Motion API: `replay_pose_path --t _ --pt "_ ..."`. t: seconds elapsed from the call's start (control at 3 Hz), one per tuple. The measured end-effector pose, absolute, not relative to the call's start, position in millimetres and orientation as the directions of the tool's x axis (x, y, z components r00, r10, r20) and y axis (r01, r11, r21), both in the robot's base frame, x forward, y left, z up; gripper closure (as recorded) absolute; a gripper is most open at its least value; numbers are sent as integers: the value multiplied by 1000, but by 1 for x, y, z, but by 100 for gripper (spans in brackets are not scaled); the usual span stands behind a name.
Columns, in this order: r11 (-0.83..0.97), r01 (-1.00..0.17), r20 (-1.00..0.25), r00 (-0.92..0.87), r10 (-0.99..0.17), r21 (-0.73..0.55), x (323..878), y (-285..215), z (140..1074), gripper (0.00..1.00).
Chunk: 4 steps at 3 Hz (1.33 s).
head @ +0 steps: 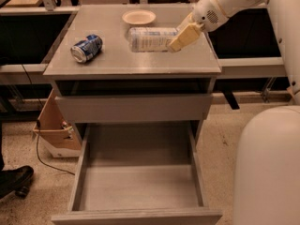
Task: Place blue plastic bottle into middle drawer
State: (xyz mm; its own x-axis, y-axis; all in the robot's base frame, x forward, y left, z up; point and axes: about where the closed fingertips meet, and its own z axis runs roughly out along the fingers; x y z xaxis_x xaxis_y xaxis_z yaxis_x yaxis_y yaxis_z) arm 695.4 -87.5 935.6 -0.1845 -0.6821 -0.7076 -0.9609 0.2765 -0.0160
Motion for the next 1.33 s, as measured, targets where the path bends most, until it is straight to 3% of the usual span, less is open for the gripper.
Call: replay_pose_path --t 1.0,1.33 --pt "270 -963 -710 -190 -678 0 689 -84 930 100" --pt "305 -945 -727 -125 -675 -120 650 -101 972 100"
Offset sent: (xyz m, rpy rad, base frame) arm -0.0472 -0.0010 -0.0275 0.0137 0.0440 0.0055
